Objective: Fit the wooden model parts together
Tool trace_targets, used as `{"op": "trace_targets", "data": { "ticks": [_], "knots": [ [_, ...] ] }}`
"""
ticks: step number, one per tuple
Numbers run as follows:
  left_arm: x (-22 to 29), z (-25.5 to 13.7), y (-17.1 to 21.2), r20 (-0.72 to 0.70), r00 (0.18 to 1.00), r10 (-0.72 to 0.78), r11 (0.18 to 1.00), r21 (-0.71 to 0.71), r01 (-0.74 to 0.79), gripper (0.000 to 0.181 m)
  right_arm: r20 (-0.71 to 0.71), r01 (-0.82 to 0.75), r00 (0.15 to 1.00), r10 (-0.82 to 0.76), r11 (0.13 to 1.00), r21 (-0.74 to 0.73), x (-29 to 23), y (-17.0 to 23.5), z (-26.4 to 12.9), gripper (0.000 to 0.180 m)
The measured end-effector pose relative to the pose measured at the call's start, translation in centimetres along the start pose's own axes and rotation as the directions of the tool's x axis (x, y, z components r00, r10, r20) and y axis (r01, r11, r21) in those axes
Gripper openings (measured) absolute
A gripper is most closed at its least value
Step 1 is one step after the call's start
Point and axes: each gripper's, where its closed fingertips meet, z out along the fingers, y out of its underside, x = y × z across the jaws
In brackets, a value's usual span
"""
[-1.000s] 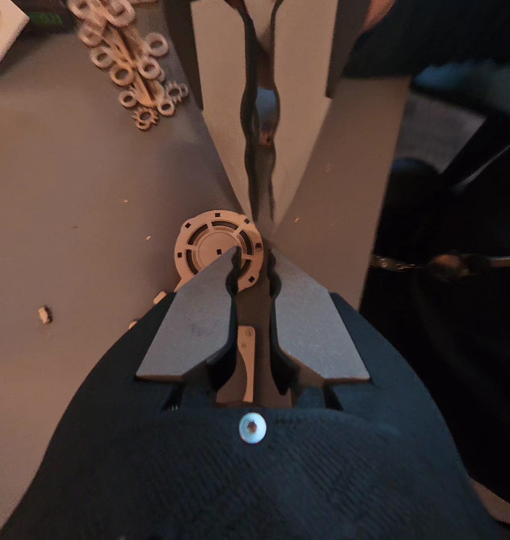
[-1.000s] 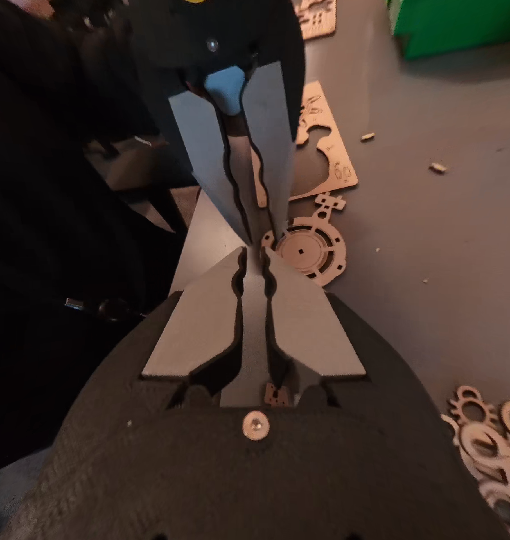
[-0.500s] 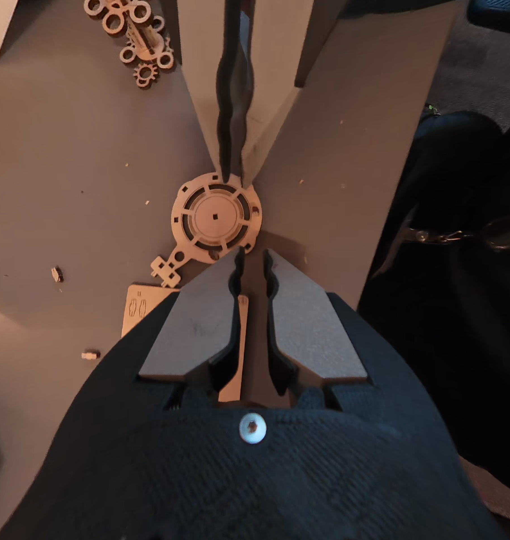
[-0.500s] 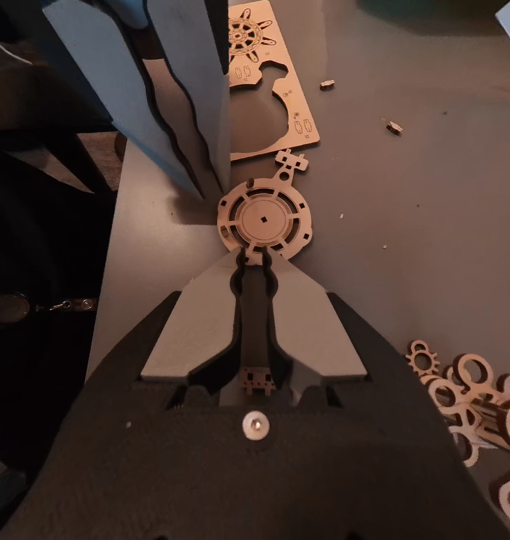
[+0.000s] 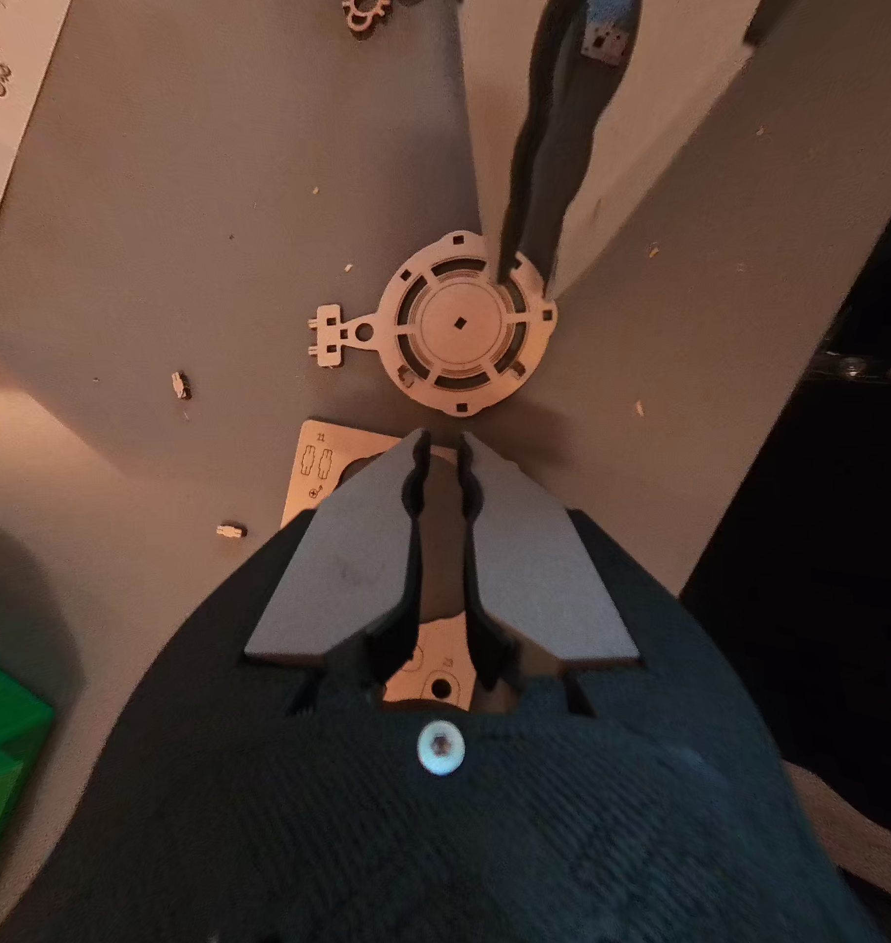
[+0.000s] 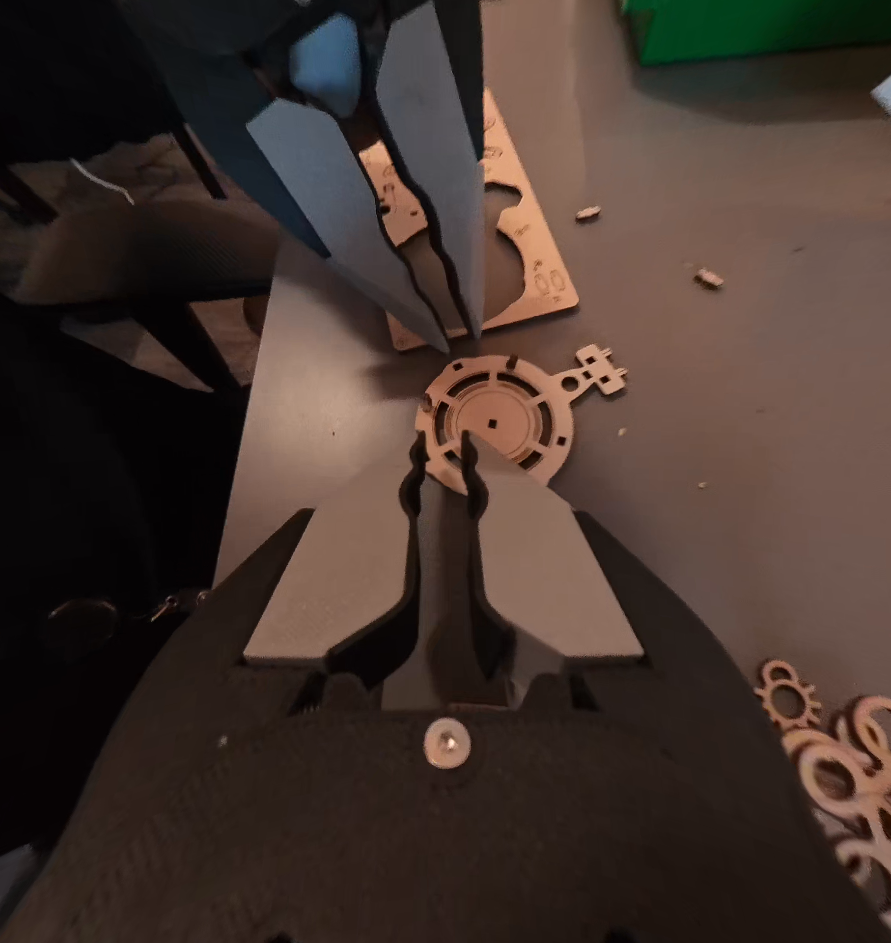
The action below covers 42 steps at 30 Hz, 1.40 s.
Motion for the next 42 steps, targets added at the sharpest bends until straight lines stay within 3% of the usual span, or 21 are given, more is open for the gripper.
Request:
{"op": "trace_targets", "data": {
  "ticks": [1, 12, 24, 28, 35, 38, 42],
  "knots": [
    [0.0, -0.1, 0.0, -0.004, 1.0, -0.007, 1.0, 0.005, 0.007, 0.006, -0.005, -0.013, 1.0, 0.013, 1.0, 0.027, 0.2, -0.4, -0.5, 0.01],
    [-0.8, -1.6, -1.2, 0.01, 0.988, -0.151, 0.978, 0.15, 0.148, 0.017, -0.112, -0.033, 0.992, 0.063, 0.968, 0.248, 2.3, -3.5, -4.1, 0.011],
    [-6.9, -8.1, -4.0, 0.085, 0.929, -0.359, 0.841, 0.461, 0.283, 0.032, -0.22, 0.022, 0.968, 0.124, 0.826, 0.564, 4.0, -7.1, -11.2, 0.017],
    [-7.3, -8.2, -4.3, 0.088, 0.936, -0.341, 0.847, 0.46, 0.266, 0.03, -0.185, -0.016, 0.971, 0.152, 0.812, 0.583, 4.4, -6.9, -11.5, 0.018],
    [-6.5, -4.4, -3.1, 0.049, 0.961, -0.272, 0.898, 0.372, 0.235, 0.027, -0.175, 0.014, 0.981, 0.087, 0.863, 0.505, 3.5, -6.4, -9.9, 0.019],
    [-7.4, -5.2, -4.7, 0.015, 0.956, -0.292, 0.851, 0.46, 0.253, 0.028, -0.186, 0.06, 0.982, 0.037, 0.87, 0.49, 3.0, -6.5, -9.8, 0.02],
    [-8.7, -10.5, -9.7, -0.029, 0.969, -0.243, 0.71, 0.676, 0.198, 0.032, -0.236, 0.133, 0.972, -0.002, 0.831, 0.54, 3.3, -7.0, -12.1, 0.022]
  ]
}}
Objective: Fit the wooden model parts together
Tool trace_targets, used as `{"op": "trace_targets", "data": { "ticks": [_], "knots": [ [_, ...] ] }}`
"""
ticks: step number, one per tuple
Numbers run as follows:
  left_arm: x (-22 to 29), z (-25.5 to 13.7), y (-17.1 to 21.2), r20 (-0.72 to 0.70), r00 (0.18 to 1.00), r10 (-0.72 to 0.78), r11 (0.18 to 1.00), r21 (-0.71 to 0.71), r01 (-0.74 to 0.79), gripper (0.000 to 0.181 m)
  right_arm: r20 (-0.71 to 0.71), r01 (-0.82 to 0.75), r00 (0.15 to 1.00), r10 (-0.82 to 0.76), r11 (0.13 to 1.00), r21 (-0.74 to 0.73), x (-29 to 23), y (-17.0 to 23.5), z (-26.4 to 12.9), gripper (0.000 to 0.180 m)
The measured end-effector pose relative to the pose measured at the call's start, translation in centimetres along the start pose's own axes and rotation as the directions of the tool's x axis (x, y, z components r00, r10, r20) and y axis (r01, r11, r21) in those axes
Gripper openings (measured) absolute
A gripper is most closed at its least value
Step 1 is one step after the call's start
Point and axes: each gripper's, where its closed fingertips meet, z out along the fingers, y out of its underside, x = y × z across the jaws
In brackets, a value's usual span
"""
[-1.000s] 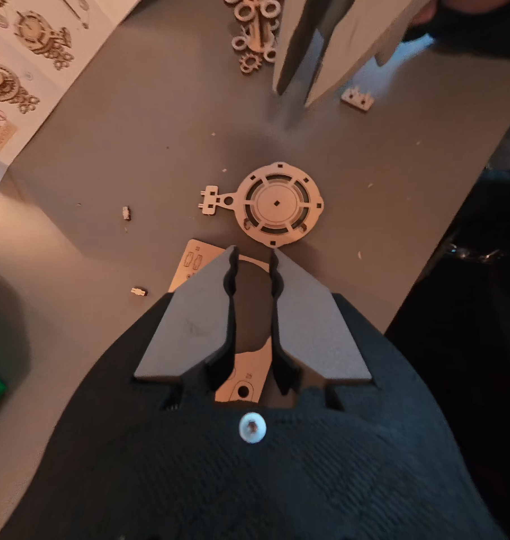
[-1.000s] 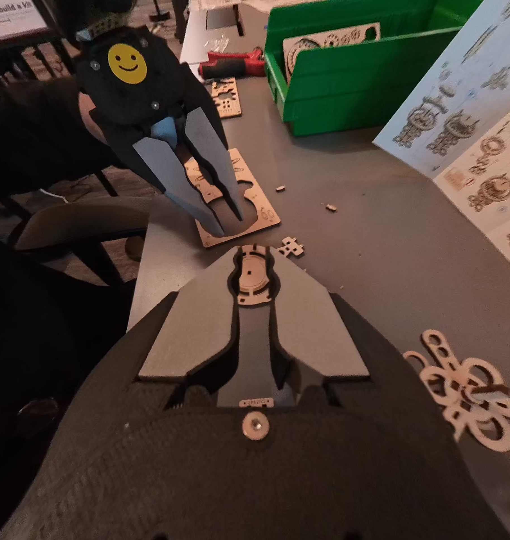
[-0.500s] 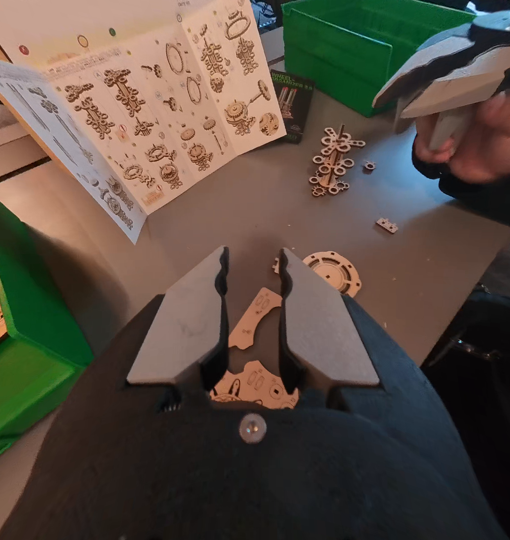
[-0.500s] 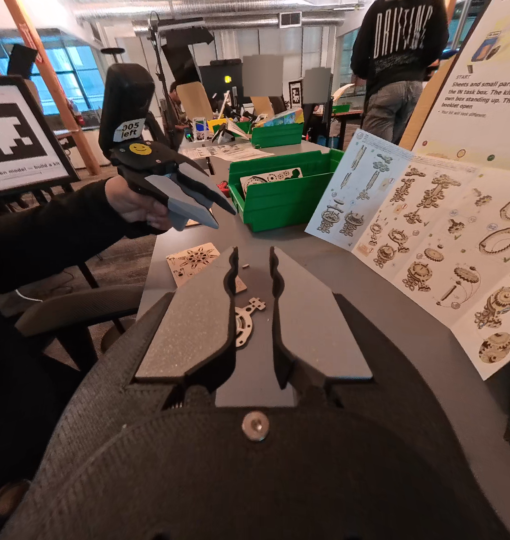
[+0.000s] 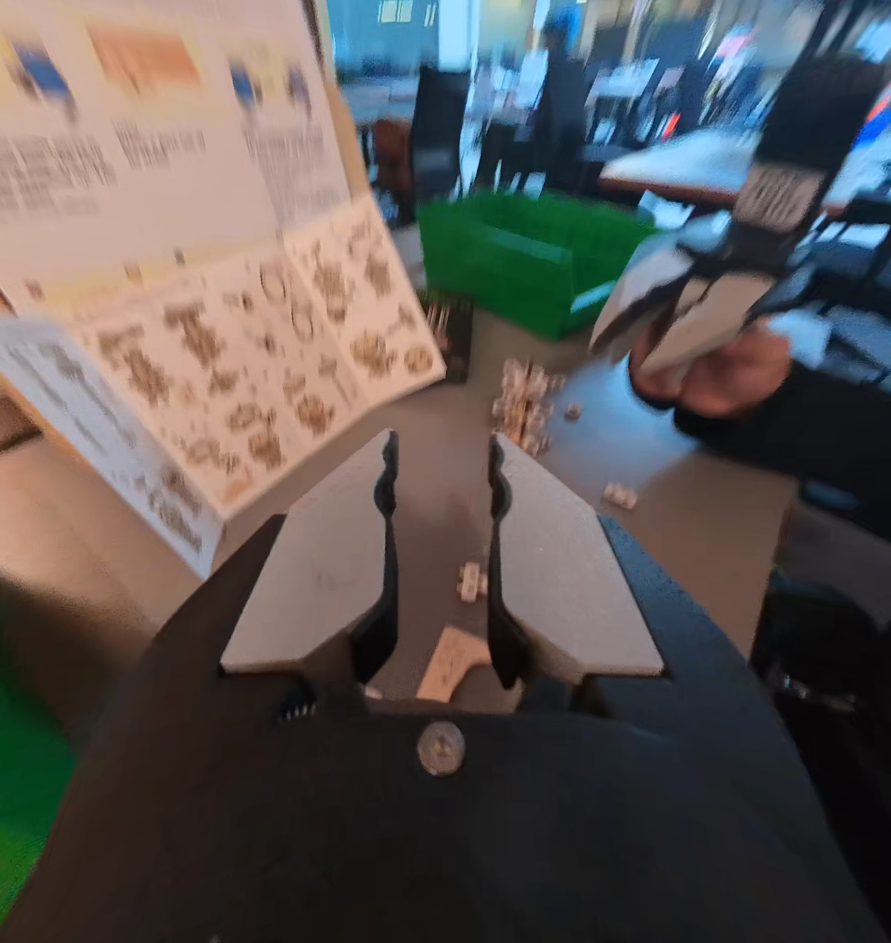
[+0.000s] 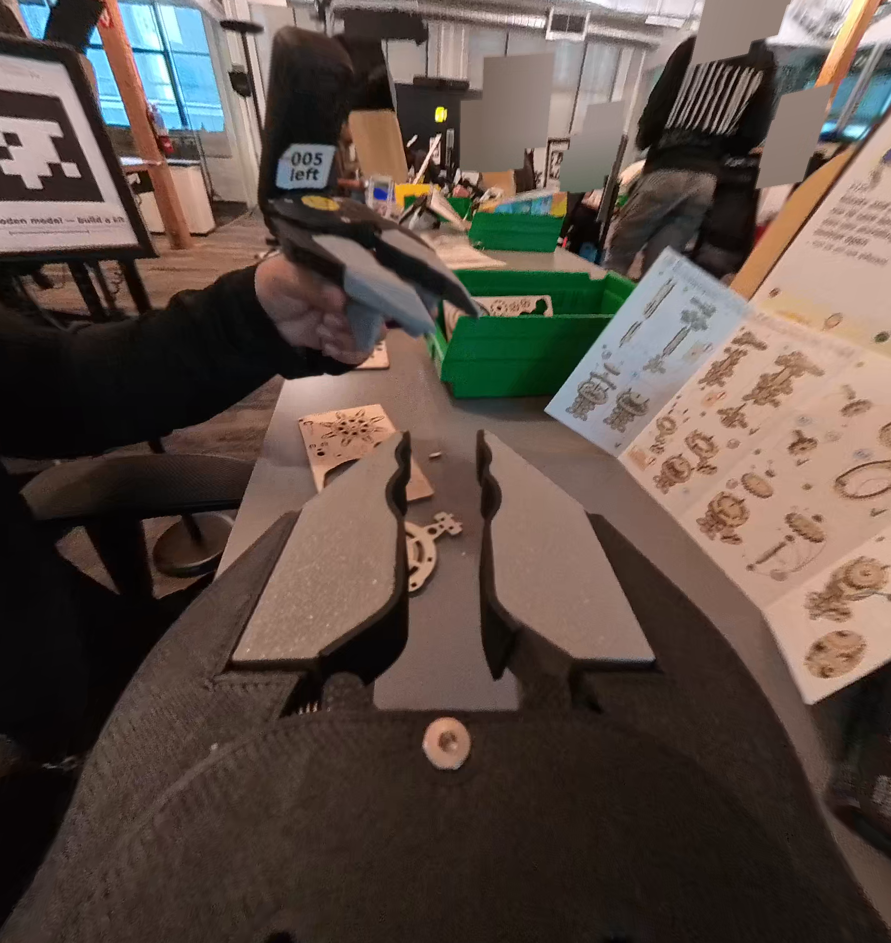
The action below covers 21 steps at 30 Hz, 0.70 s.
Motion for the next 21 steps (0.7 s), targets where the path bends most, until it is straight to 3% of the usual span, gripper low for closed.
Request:
{"op": "trace_targets", "data": {
  "ticks": [3, 6, 10, 16, 21],
  "knots": [
    [0.1, -1.4, -6.5, -0.058, 0.998, 0.025, 0.981, 0.195, -0.013, 0.033, -0.092, -0.002, 0.996, 0.007, 0.999, 0.052, 2.4, -1.4, -2.0, 0.026],
    [0.5, -1.7, -9.5, -0.102, 0.99, 0.102, 0.962, 0.262, -0.072, 0.032, -0.131, -0.017, 0.991, 0.029, 0.996, 0.091, 3.3, -3.7, -3.3, 0.043],
    [0.9, 1.3, -6.7, -0.198, 0.965, 0.172, 0.974, 0.181, -0.137, 0.033, -0.147, -0.009, 0.989, 0.011, 1.0, 0.013, 3.4, -3.9, -1.8, 0.051],
    [-2.2, 5.4, -1.2, -0.123, 0.976, 0.179, 0.975, 0.156, -0.159, 0.028, -0.038, -0.025, 0.999, 0.02, 0.987, -0.158, 2.7, 0.1, 4.5, 0.053],
    [-3.8, 5.1, -0.9, -0.009, 0.981, 0.195, 0.967, 0.167, -0.19, 0.021, 0.028, -0.008, 1.0, 0.014, 0.983, -0.181, 2.2, 2.3, 7.8, 0.052]
  ]
}}
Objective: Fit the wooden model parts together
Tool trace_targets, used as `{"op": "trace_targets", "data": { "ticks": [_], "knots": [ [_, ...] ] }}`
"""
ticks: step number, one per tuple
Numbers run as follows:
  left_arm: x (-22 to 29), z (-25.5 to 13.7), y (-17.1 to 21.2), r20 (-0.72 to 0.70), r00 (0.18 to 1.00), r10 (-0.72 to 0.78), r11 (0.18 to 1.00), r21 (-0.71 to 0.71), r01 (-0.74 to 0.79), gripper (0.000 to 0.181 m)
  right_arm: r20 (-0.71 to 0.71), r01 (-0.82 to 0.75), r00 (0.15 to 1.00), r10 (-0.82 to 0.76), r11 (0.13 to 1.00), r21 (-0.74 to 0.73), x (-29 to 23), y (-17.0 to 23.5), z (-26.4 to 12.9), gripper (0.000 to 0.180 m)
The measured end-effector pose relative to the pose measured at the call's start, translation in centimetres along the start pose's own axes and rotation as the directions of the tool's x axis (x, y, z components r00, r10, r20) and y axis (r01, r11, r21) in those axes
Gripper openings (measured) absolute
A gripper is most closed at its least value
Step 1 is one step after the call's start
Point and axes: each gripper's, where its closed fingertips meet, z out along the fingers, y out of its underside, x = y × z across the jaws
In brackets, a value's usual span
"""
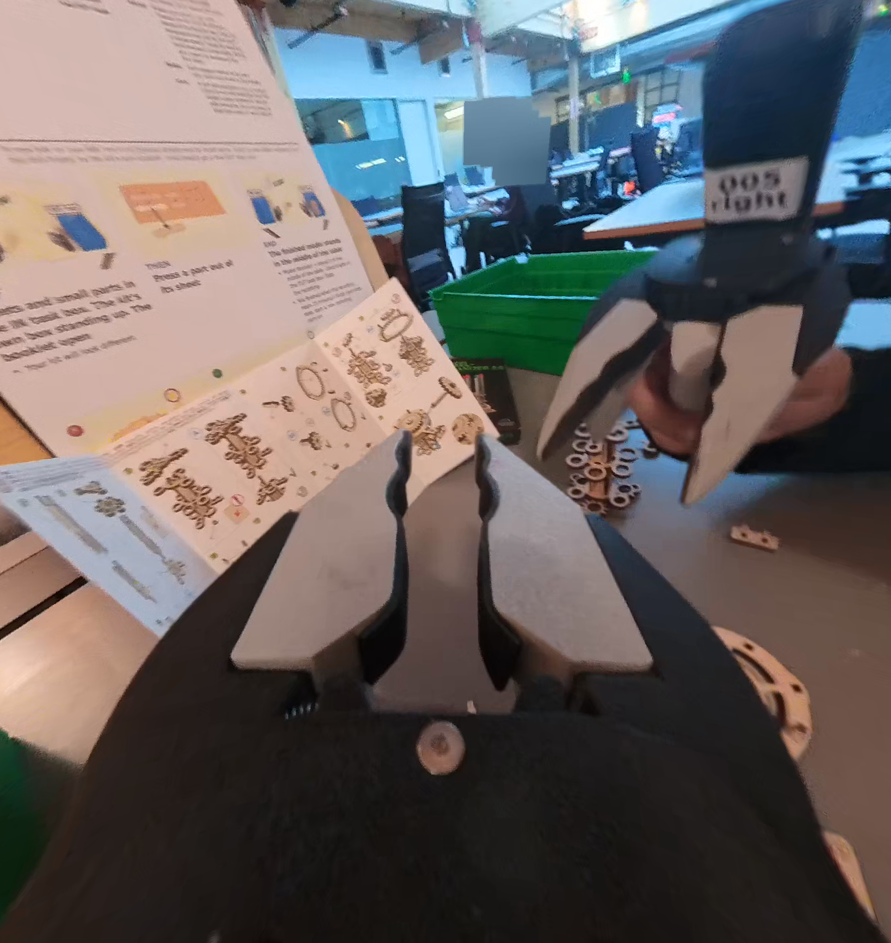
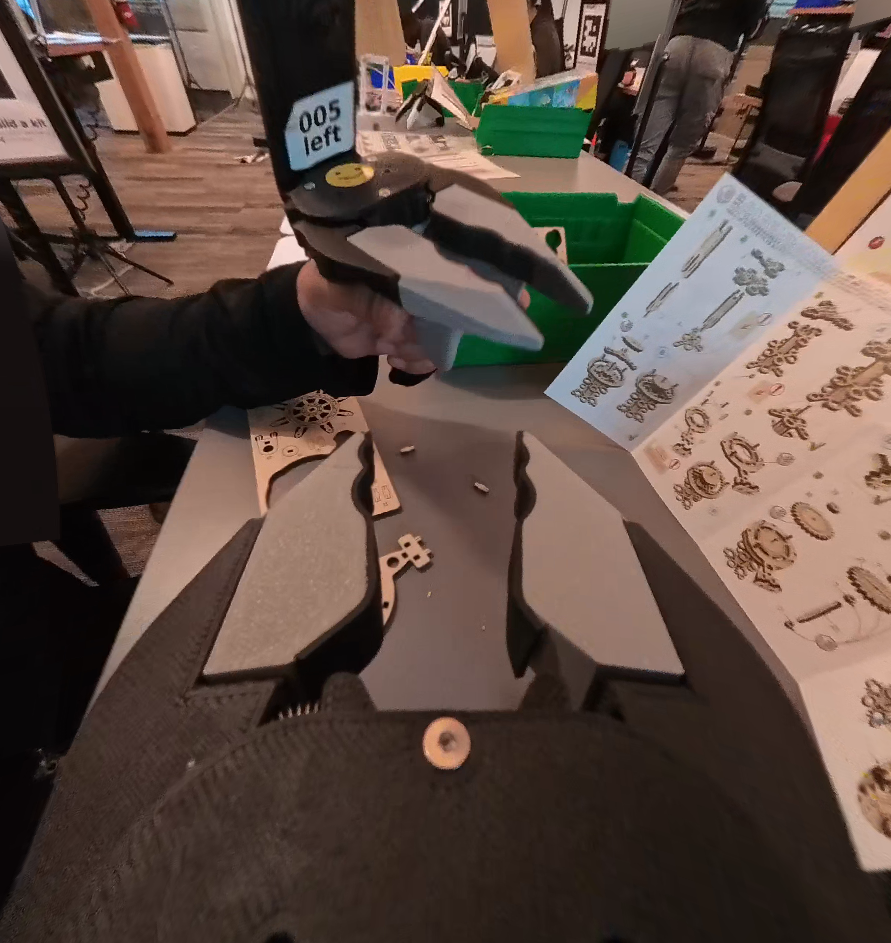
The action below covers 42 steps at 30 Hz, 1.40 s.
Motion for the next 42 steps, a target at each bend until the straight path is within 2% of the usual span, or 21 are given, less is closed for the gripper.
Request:
{"op": "trace_targets", "data": {
  "ticks": [4, 6, 10, 23, 35, 42],
  "knots": [
    [-0.9, 0.3, 1.0, 0.016, 0.996, -0.088, 0.995, -0.035, 0.088, 0.022, -0.077, 0.06, 0.995, -0.062, 0.998, -0.027, 0.0, 0.8, -0.2, 0.05],
    [-1.1, 0.4, 1.6, 0.026, 0.997, -0.069, 0.996, -0.062, 0.07, 0.023, -0.122, 0.133, 0.984, -0.132, 0.991, 0.002, -0.4, -0.2, -1.1, 0.046],
    [-1.5, 0.4, 2.0, 0.061, 0.998, -0.032, 0.996, -0.082, 0.037, 0.023, -0.134, 0.171, 0.977, -0.163, 0.984, 0.047, -1.4, -1.9, -2.3, 0.046],
    [-4.8, -0.5, 2.9, 0.198, 0.975, -0.099, 0.992, -0.061, 0.113, 0.019, -0.216, 0.068, 0.975, -0.049, 0.994, 0.082, 0.1, -1.1, -3.1, 0.036],
    [-4.6, -0.1, 4.8, 0.189, 0.979, -0.075, 0.982, -0.157, 0.106, 0.018, -0.199, 0.014, 0.98, -0.017, 1.0, -0.016, 0.2, 1.7, -1.7, 0.027],
    [-4.9, -0.1, 5.8, 0.208, 0.974, -0.087, 0.969, -0.21, 0.131, 0.018, -0.136, -0.017, 0.991, -0.001, 0.991, -0.134, -0.7, 4.5, 0.3, 0.025]
  ]
}}
